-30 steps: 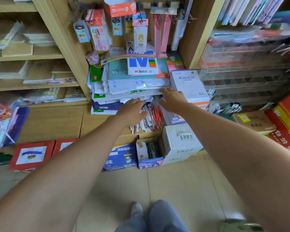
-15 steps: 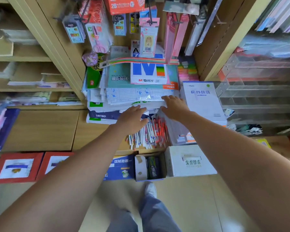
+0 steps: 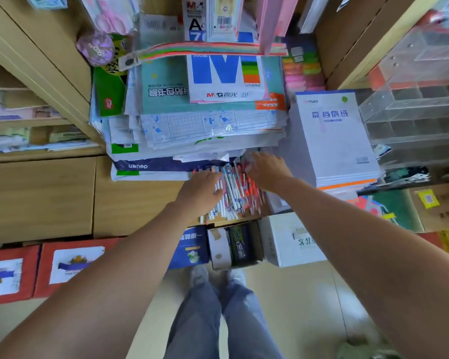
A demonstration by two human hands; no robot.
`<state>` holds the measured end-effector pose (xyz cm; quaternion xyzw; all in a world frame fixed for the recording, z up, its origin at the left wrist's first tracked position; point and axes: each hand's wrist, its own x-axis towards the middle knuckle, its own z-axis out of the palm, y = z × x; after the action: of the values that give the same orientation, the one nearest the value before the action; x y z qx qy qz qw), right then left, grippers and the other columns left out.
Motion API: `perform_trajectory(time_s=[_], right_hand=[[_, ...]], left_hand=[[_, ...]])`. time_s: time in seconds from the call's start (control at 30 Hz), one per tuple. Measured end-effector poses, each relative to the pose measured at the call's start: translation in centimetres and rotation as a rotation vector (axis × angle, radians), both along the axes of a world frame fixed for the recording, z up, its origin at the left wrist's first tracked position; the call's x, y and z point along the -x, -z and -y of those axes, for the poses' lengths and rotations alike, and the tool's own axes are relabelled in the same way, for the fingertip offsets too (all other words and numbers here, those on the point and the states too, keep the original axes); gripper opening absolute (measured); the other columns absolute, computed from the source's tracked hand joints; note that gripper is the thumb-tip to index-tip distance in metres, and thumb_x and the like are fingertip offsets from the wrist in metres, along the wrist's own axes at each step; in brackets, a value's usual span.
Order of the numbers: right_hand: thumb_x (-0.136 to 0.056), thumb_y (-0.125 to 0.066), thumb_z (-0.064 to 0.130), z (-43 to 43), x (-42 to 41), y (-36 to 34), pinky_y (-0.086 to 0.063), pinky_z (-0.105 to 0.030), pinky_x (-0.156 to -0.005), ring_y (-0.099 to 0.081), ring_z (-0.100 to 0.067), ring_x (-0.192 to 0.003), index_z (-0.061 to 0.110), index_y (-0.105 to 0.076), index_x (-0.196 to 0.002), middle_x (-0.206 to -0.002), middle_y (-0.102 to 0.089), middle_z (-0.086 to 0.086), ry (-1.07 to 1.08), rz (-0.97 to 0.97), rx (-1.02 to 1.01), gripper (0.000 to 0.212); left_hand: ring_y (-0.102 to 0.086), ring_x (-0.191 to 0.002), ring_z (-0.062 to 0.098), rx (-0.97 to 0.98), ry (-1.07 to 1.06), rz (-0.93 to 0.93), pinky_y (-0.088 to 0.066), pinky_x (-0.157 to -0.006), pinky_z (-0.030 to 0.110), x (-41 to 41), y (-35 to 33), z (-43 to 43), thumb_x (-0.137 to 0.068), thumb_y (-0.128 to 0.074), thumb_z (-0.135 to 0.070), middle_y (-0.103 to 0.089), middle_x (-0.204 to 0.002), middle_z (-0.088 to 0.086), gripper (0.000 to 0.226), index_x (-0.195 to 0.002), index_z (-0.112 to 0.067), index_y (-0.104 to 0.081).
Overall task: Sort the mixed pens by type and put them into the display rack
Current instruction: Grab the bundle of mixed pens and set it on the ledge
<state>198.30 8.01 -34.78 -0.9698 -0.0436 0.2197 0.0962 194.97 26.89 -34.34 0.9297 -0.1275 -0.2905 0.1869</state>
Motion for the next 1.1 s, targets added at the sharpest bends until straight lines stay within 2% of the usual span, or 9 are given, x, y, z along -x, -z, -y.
perform_trajectory(time_s=[0.17,0.23,0.3,0.4,0.57,0.8,0.97,1.1], right_hand=[[-0.097,-0.040,0.024,0.2,-0.1,4.8,-0.042,-0.043,-0.100,-0.055,-0.032,-0.114,0.014,-0.045,-0.136,-0.131,-0.055,-0.013,0.100,-0.065,-0.066,0.041],[-0.096,-0.042,0.022,0.6,-0.1,7.1,-0.047,-0.044,-0.094,-0.057,-0.032,-0.110,0.013,-0.049,-0.132,-0.127,-0.058,-0.013,0.172,-0.089,-0.110,0.038],[-0.096,-0.042,0.021,1.2,0.0,9.6,-0.052,-0.042,-0.084,-0.060,-0.032,-0.098,0.010,-0.055,-0.120,-0.112,-0.062,-0.013,0.236,-0.095,-0.134,0.030],[-0.096,-0.041,0.019,2.2,0.1,13.1,-0.046,-0.031,-0.068,-0.058,-0.028,-0.082,0.008,-0.058,-0.112,-0.099,-0.063,-0.012,0.319,-0.117,-0.131,0.026],[-0.097,-0.038,0.015,3.5,0.0,18.6,-0.038,-0.026,-0.059,-0.053,-0.021,-0.069,0.006,-0.058,-0.110,-0.086,-0.060,-0.009,0.404,-0.169,-0.098,0.025],[-0.098,-0.044,0.023,3.7,-0.5,24.3,-0.040,-0.030,-0.061,-0.053,-0.025,-0.075,0.007,-0.050,-0.123,-0.102,-0.063,-0.012,0.534,-0.208,-0.047,0.030],[-0.090,-0.061,0.039,4.1,-0.6,26.7,-0.040,-0.029,-0.061,-0.052,-0.021,-0.076,0.007,-0.047,-0.122,-0.096,-0.057,-0.005,0.538,-0.204,0.011,0.048],[-0.086,-0.068,0.039,4.4,-0.7,27.6,-0.043,-0.029,-0.065,-0.062,-0.026,-0.088,0.007,-0.045,-0.123,-0.103,-0.062,-0.009,0.553,-0.172,0.000,0.055]], left_hand=[[-0.027,-0.140,0.028,-0.021,0.063,-0.005,-0.030,-0.110,0.041,-1.3,5.3,0.2,-0.100,-0.044,-0.028,-0.036,-0.149,0.009,0.050,-0.147,-0.015,-0.034],[-0.019,-0.143,0.028,-0.042,0.082,0.013,-0.025,-0.114,0.041,-1.7,7.5,0.5,-0.099,-0.044,-0.028,-0.031,-0.153,0.008,0.051,-0.147,-0.016,-0.033],[-0.017,-0.144,0.028,-0.055,0.085,0.003,-0.023,-0.115,0.041,-2.2,10.0,0.9,-0.099,-0.044,-0.029,-0.027,-0.155,0.008,0.052,-0.148,-0.018,-0.031],[-0.015,-0.145,0.029,-0.068,0.111,-0.015,-0.021,-0.116,0.042,-2.8,13.7,1.8,-0.098,-0.045,-0.029,-0.021,-0.158,0.008,0.054,-0.149,-0.020,-0.029],[-0.004,-0.148,0.029,-0.100,0.174,-0.031,-0.013,-0.118,0.043,-3.6,19.2,3.3,-0.099,-0.044,-0.031,-0.006,-0.161,0.005,0.059,-0.152,-0.024,-0.020],[0.007,-0.148,0.029,-0.097,0.205,0.020,-0.003,-0.119,0.045,-3.7,24.8,4.2,-0.098,-0.046,-0.029,0.009,-0.161,0.005,0.065,-0.153,-0.029,-0.011],[0.003,-0.148,0.028,-0.081,0.176,0.072,-0.006,-0.119,0.043,-3.2,26.6,4.4,-0.097,-0.047,-0.027,0.003,-0.162,0.006,0.066,-0.153,-0.026,-0.012],[-0.002,-0.148,0.030,-0.054,0.159,0.142,-0.007,-0.119,0.043,-2.8,27.0,4.4,-0.096,-0.049,-0.023,-0.004,-0.161,0.008,0.065,-0.153,-0.024,-0.018]])
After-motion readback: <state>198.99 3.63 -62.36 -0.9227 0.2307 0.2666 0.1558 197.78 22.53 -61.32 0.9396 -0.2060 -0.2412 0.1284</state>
